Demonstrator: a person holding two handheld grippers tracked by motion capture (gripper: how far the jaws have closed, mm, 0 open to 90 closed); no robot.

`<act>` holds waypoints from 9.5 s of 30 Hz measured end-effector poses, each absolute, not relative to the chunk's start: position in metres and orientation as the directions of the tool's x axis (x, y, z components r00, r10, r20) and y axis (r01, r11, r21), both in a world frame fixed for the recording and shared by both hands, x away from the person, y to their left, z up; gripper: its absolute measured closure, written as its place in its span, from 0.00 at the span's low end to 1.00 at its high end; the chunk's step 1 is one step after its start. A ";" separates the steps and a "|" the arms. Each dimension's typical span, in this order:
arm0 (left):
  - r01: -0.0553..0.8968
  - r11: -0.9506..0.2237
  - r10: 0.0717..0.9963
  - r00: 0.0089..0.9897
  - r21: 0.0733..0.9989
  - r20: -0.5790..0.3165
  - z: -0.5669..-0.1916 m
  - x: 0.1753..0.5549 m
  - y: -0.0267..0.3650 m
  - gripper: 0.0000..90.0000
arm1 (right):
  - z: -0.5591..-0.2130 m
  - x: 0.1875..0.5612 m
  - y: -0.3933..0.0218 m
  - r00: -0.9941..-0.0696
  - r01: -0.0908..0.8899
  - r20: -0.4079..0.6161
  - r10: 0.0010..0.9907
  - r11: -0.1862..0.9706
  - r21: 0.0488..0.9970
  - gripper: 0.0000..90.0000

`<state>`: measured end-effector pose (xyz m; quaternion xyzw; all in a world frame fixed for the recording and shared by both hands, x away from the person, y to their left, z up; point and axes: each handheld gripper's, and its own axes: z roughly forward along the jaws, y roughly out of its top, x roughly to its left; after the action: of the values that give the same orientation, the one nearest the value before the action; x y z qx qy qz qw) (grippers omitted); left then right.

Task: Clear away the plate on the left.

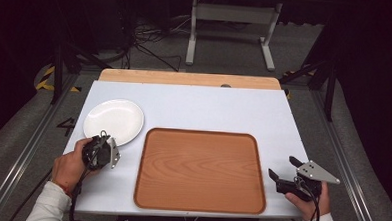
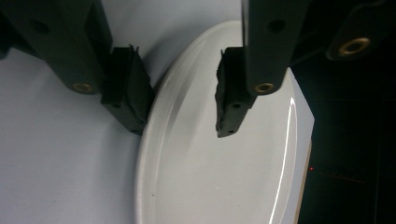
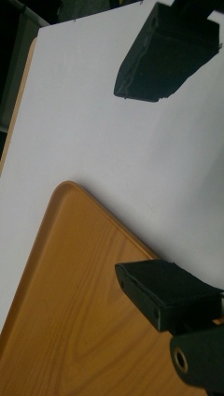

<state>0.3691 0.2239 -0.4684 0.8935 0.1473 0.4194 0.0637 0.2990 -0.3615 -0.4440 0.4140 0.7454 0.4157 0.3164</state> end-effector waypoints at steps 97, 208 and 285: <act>-0.370 -0.887 0.005 0.588 0.275 0.809 -0.413 0.286 0.060 0.96 | -0.443 0.298 -0.363 -0.454 0.354 -0.136 0.881 0.318 0.880 0.15; -0.148 -0.709 0.224 0.880 0.689 0.420 -0.407 0.317 0.096 0.38 | -0.445 0.298 -0.363 -0.470 0.358 -0.134 0.873 0.327 0.874 0.14; 0.270 -0.515 0.676 0.711 0.814 0.192 -0.443 0.354 0.268 0.20 | -0.446 0.299 -0.365 -0.468 0.361 -0.139 0.873 0.332 0.872 0.15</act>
<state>0.3538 0.2677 -0.4432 0.8329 0.2841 0.2523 0.4025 0.2994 -0.3645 -0.4465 0.4093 0.7534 0.4080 0.3137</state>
